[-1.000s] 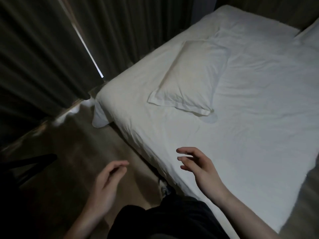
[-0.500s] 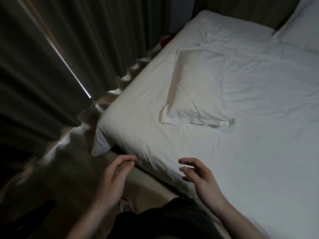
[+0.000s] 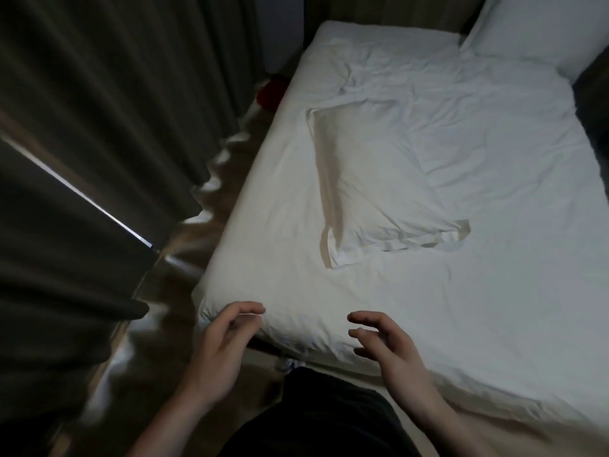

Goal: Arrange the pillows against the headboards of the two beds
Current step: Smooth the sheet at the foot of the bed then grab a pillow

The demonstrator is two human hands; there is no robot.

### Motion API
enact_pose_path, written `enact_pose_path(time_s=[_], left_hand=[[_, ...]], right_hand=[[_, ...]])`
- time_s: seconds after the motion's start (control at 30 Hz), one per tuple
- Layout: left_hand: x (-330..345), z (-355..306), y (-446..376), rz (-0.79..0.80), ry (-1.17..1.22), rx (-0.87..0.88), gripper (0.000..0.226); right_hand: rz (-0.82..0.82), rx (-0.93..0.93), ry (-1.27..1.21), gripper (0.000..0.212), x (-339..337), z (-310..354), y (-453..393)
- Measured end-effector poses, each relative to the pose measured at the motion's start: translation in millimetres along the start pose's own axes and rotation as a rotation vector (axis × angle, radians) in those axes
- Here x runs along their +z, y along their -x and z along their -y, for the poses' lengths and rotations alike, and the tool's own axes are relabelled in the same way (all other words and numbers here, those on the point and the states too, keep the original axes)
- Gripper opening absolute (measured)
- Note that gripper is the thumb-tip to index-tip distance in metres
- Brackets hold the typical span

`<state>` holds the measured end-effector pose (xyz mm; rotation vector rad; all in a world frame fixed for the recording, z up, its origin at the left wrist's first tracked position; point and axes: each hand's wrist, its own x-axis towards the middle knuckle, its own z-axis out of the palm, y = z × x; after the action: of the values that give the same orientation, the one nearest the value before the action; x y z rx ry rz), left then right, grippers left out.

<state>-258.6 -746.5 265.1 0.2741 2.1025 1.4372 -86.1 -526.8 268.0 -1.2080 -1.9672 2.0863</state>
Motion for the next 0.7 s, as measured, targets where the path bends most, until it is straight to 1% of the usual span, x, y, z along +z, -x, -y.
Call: enact_pose_path(time_s=[0.1,0.2,0.3,0.4,0.47,0.53,0.57,0.63,0.7], left_hand=[[-31.9,-16.5,-35.3,-0.006,-0.032,0.02,0.039],[-65.5,-28.7,-71.9,-0.022,-0.056,0.032,0.036],[-97.9,-33.8,-110.7,-0.025,-0.086,0.006,0.028],[-128.4,-33.8,-152.0,-0.017,-0.095,0.004,0.027],[-147.4,-33.6,-179.8,0.025,-0.104,0.009,0.025],[-166.1,-33.0,-209.0,0.09,-0.135,0.025,0.015],[-175.2,-32.3,-223.9,0.129,-0.158,0.036,0.014],[-195.1,-32.5,-254.6,0.209,-0.185,0.066,0.017],[-218.3,-32.6,-288.0,0.3,-0.2,0.106,0.013]], right_hand=[[0.018,0.011,-0.006,0.02,37.9,26.2,-41.4],[0.048,-0.02,-0.025,0.02,69.4,55.9,-78.3],[0.007,-0.038,-0.05,0.022,88.9,77.3,-105.3],[-0.054,-0.019,-0.086,0.024,104.1,85.6,-124.0],[-0.093,-0.011,-0.104,0.025,119.9,89.2,-133.3],[-0.159,0.011,-0.133,0.025,141.8,90.1,-143.1],[-0.194,0.029,-0.148,0.025,154.9,91.3,-147.6],[-0.253,0.068,-0.165,0.023,187.0,93.8,-155.4],[-0.308,0.104,-0.188,0.022,227.2,97.1,-160.8]])
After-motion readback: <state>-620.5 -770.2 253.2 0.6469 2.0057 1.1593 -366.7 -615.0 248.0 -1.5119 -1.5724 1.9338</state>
